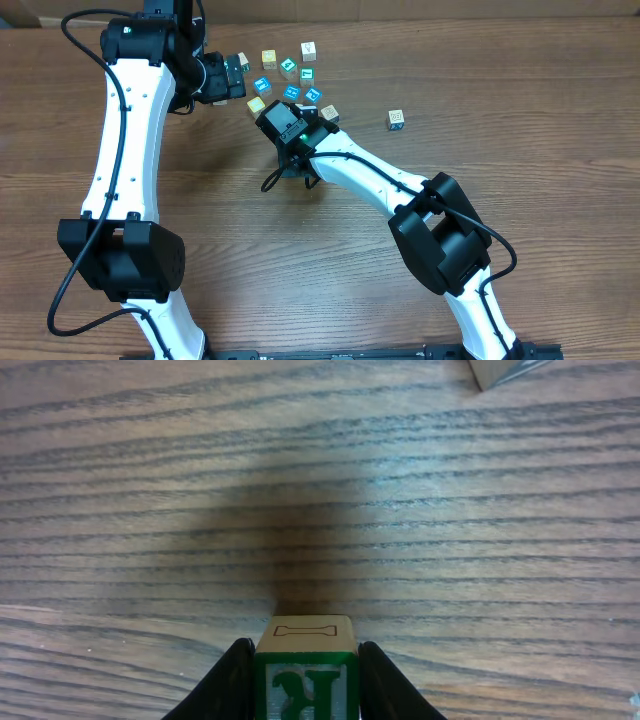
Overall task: Form a horizontal line
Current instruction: 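Lower the green R block onto the table and open the right gripper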
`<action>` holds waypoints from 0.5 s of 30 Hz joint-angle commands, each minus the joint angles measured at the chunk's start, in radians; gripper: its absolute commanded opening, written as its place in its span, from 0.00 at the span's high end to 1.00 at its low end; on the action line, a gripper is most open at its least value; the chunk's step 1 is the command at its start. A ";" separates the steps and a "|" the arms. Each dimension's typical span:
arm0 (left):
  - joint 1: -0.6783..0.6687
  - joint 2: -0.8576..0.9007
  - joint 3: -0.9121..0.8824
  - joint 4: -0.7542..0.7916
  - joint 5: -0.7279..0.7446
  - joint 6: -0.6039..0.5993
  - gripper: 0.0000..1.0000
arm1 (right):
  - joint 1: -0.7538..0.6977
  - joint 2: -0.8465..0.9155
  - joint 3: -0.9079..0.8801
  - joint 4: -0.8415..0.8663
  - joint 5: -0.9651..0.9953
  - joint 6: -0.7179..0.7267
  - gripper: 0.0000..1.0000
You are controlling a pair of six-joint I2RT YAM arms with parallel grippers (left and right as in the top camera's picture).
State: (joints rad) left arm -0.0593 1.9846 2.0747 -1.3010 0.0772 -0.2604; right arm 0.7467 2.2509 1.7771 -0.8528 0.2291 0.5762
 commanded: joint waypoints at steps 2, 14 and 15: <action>-0.006 0.005 0.006 0.000 -0.006 -0.010 0.00 | -0.004 0.001 -0.005 -0.004 0.017 0.003 0.72; -0.006 0.005 0.006 0.000 -0.007 -0.010 0.00 | -0.004 0.001 -0.005 -0.004 0.017 0.003 0.52; -0.007 0.005 0.006 0.000 -0.007 -0.010 0.00 | -0.004 0.001 -0.005 -0.003 0.018 0.003 0.52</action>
State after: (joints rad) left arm -0.0593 1.9846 2.0747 -1.3010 0.0772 -0.2600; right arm 0.7467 2.2509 1.7771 -0.8604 0.2356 0.5762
